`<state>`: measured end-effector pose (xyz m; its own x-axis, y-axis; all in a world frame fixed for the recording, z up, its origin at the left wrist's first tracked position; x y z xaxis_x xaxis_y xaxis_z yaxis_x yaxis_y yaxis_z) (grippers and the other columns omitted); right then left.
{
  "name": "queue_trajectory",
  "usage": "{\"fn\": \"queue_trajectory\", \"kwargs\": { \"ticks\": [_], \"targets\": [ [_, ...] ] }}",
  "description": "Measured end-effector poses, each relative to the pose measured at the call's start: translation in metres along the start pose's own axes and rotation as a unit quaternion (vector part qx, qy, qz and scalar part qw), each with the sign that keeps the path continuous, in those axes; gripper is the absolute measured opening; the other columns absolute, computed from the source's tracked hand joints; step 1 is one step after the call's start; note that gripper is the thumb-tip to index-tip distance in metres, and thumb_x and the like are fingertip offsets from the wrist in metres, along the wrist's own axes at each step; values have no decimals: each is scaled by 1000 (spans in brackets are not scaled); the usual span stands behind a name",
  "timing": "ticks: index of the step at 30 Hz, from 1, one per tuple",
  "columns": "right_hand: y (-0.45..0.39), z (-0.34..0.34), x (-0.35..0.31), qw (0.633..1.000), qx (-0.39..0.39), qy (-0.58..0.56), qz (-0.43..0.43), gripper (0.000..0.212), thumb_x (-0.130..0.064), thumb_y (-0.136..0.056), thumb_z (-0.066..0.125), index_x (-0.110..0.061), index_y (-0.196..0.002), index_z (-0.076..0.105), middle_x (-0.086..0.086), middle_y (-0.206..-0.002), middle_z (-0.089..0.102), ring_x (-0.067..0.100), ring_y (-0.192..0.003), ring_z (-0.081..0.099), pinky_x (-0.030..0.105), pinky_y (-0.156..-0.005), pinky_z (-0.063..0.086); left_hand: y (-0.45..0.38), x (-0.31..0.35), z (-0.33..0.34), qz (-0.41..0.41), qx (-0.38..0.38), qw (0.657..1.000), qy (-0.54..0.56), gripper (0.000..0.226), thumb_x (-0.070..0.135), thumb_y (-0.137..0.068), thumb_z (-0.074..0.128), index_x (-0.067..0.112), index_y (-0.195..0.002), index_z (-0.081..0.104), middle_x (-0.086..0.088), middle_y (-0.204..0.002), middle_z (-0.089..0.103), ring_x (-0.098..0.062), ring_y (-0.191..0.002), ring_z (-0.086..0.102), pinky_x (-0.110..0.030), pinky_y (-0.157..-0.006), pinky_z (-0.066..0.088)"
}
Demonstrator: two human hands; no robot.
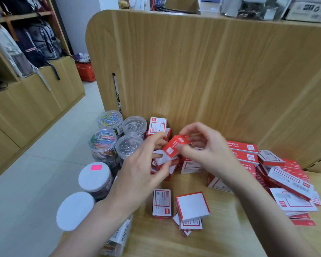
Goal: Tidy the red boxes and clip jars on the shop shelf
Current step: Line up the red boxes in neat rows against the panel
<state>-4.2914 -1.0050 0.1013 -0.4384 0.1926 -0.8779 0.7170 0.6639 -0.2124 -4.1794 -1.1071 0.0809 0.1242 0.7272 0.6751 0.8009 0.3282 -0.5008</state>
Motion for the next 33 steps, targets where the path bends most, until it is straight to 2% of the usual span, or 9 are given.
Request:
{"fn": "queue_trajectory", "kwargs": {
  "ticks": [2,5,7,9,12,15,19,28,33],
  "targets": [
    [-6,-19,5,996,53,-73,15,25,2,-74,67,-19,-82,57,-5,-84,63,5,-78,61,17,-73,50,2,-2,1,30,-3,998,-62,46,20,-80,56,22,-125,46,7,-114,60,-3,-102,57,-17,-90,43],
    [-14,-27,10,992,64,-111,-2,25,6,-76,65,-14,-89,56,-2,-94,63,3,-88,61,15,-74,50,5,-3,13,132,-20,967,-215,30,19,-81,47,10,-106,60,-4,-112,63,-17,-106,54,-25,-89,43],
    [-16,-22,13,995,59,-66,-40,28,4,-75,67,-16,-91,55,1,-105,59,6,-99,59,19,-77,52,5,-6,25,152,-43,948,-277,27,20,-79,46,11,-98,63,-6,-111,64,-23,-107,57,-30,-85,48],
    [-15,-13,11,990,57,50,-122,26,-3,-75,70,-15,-92,55,1,-113,53,0,-106,52,16,-79,52,4,-10,33,143,-65,938,-309,26,17,-75,57,11,-100,62,-9,-112,64,-27,-105,59,-36,-79,55],
    [-13,0,12,957,18,193,-218,22,-7,-77,69,-7,-94,55,2,-120,47,-3,-104,47,11,-88,42,3,-14,36,121,-97,934,-323,50,10,-60,80,13,-103,55,-10,-111,63,-29,-99,60,-38,-73,56],
    [-13,8,15,934,-17,262,-244,20,-7,-77,66,-6,-93,54,6,-124,48,8,-108,47,10,-92,33,4,-14,33,115,-109,932,-325,51,8,-60,82,16,-102,55,-8,-109,62,-26,-94,59,-33,-73,55],
    [-16,14,18,931,-52,275,-235,19,-9,-76,66,-6,-91,56,7,-125,50,20,-113,51,22,-93,38,7,-11,29,117,-112,933,-320,45,9,-61,82,15,-101,62,-6,-109,62,-24,-94,59,-31,-73,53],
    [-23,21,30,918,-69,311,-237,19,-20,-77,61,-6,-88,65,11,-118,61,26,-114,51,19,-97,30,14,-16,28,113,-118,940,-301,53,3,-61,79,17,-108,57,-7,-115,61,-24,-101,58,-32,-82,51],
    [-18,10,34,926,-60,315,-200,25,-14,-74,70,-8,-97,64,7,-110,62,26,-96,55,19,-85,34,12,-17,30,116,-111,946,-283,49,3,-67,73,18,-110,53,-6,-115,61,-24,-102,58,-33,-79,54]
  ]
}}
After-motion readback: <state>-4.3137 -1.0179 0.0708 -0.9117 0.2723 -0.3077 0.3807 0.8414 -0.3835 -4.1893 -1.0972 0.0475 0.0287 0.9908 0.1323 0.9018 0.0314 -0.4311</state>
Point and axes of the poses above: each hand's wrist, its own y-axis away from the middle knuckle, its own z-axis out of the palm, x = y × z, the point moved 6 cm from there along -y, towards the middle knuckle
